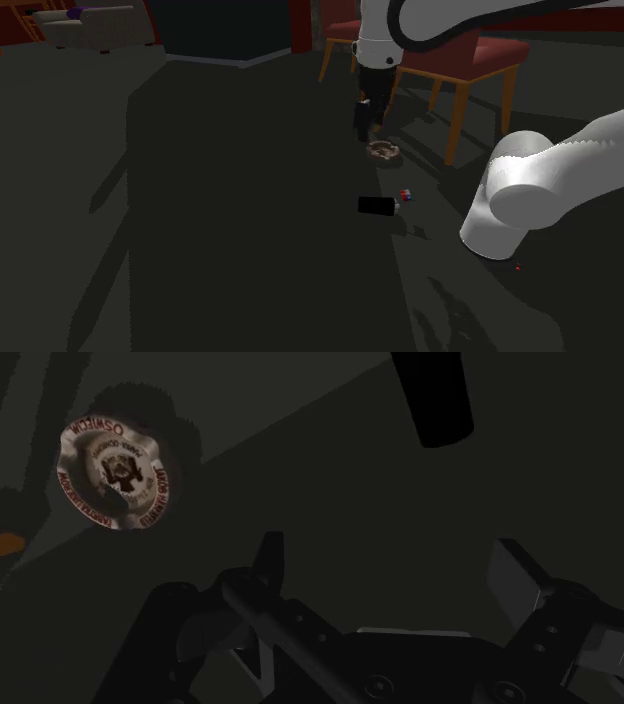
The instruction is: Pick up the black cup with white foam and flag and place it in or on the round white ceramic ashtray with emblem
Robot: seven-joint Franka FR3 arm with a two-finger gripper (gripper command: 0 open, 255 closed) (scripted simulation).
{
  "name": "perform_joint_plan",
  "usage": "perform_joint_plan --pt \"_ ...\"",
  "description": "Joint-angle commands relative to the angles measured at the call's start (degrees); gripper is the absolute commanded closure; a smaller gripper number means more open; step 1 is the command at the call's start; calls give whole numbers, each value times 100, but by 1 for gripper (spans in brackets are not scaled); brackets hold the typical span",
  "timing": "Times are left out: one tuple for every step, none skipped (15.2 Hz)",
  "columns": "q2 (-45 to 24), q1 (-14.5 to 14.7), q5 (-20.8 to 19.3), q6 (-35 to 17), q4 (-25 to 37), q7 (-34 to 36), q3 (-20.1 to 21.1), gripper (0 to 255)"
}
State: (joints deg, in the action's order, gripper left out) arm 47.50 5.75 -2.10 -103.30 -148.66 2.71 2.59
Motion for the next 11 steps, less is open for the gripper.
perform_joint_plan --pt "71 110 1 -243 -394 -56 85 0" --pt "89 168 5 -359 -570 -77 130 0" --pt "102 227 10 -476 -743 -98 176 0" --pt "111 288 16 -596 -914 -118 223 0" --pt "115 350 22 -718 -1083 -136 270 0" --pt "113 413 30 -843 -1250 -153 318 0" --pt "104 478 39 -972 -1414 -168 367 0" --pt "89 544 48 -1105 -1576 -182 417 0" --pt "66 611 59 -1242 -1734 -194 467 0" --pt "35 680 70 -1385 -1890 -204 519 0" --pt "-6 750 81 -1532 -2043 -212 572 0"
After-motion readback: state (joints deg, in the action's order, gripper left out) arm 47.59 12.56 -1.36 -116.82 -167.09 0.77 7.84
